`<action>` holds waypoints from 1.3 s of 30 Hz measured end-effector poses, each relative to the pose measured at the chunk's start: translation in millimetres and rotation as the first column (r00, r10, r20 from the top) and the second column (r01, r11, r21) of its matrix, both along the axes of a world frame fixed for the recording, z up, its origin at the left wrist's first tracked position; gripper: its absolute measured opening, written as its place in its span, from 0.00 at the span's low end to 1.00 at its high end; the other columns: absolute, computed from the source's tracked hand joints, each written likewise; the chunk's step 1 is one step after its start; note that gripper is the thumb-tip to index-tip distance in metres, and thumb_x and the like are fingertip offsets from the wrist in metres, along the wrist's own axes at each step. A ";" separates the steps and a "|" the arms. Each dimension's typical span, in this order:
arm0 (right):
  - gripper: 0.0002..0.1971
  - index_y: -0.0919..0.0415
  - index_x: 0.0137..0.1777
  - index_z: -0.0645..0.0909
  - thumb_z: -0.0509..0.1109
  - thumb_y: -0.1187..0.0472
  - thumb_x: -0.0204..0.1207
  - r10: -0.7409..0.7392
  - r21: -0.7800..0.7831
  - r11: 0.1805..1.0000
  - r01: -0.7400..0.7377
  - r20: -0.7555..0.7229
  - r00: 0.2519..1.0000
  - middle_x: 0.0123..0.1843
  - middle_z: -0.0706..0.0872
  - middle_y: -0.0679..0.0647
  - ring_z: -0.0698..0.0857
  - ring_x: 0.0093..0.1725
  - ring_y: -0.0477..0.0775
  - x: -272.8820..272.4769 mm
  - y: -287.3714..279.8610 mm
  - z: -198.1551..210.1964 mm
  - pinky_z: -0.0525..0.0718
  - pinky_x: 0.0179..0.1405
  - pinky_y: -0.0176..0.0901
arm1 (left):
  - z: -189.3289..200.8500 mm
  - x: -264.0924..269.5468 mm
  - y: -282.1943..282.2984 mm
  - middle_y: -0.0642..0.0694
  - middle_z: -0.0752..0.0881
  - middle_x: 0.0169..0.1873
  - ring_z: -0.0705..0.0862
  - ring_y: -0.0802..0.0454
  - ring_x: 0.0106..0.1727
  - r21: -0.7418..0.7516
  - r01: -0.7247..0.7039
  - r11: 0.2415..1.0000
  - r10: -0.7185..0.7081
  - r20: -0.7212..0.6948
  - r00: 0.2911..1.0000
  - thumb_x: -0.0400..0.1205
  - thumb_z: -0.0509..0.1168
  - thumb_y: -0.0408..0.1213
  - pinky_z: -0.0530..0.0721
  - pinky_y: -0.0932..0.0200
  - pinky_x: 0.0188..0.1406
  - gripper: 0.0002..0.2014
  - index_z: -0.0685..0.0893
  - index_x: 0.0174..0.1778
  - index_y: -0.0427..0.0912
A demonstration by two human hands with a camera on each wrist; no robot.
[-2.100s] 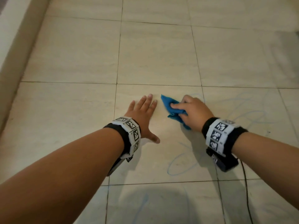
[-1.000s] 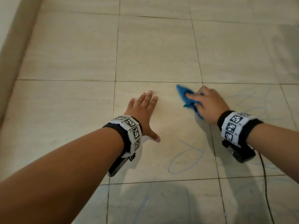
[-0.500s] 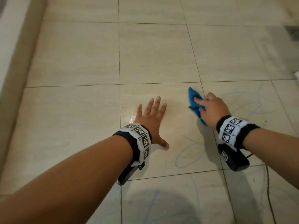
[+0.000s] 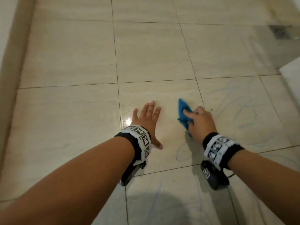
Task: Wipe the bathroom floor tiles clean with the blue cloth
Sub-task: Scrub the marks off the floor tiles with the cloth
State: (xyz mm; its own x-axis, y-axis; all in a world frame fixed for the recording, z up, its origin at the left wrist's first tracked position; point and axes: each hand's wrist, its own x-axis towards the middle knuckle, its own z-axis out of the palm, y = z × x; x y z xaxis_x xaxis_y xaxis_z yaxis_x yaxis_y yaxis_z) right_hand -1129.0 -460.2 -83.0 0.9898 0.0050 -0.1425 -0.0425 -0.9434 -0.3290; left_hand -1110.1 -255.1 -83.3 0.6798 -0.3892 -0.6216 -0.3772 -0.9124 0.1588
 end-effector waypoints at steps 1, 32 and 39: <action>0.16 0.59 0.60 0.84 0.69 0.69 0.73 0.121 0.020 0.992 -0.121 0.019 0.992 0.43 0.70 0.54 0.75 0.44 0.61 -11.8 10.3 0.3 0.71 0.39 0.44 | 0.0 -0.2 0.2 0.42 0.24 0.80 0.28 0.44 0.82 -0.001 0.002 1.000 -0.002 0.004 1.000 0.65 0.72 0.70 0.36 0.36 0.80 0.70 0.25 0.80 0.44; 0.15 0.58 0.63 0.80 0.67 0.66 0.76 0.063 0.042 0.997 -0.061 -0.043 0.997 0.50 0.71 0.57 0.76 0.53 0.65 -7.0 -57.6 -3.7 0.79 0.48 0.51 | 10.5 -26.0 -34.7 0.44 0.25 0.81 0.30 0.44 0.83 0.053 0.006 0.999 -0.003 -0.051 0.999 0.64 0.78 0.63 0.42 0.32 0.79 0.69 0.29 0.83 0.48; 0.18 0.57 0.64 0.82 0.70 0.64 0.73 0.495 0.057 0.869 -0.492 -0.077 0.866 0.52 0.77 0.61 0.76 0.50 0.65 -48.9 -18.5 3.9 0.79 0.43 0.52 | 11.1 -23.7 -38.8 0.43 0.25 0.81 0.31 0.43 0.83 0.071 -0.002 0.997 0.007 -0.061 0.998 0.63 0.78 0.62 0.44 0.31 0.79 0.70 0.29 0.82 0.48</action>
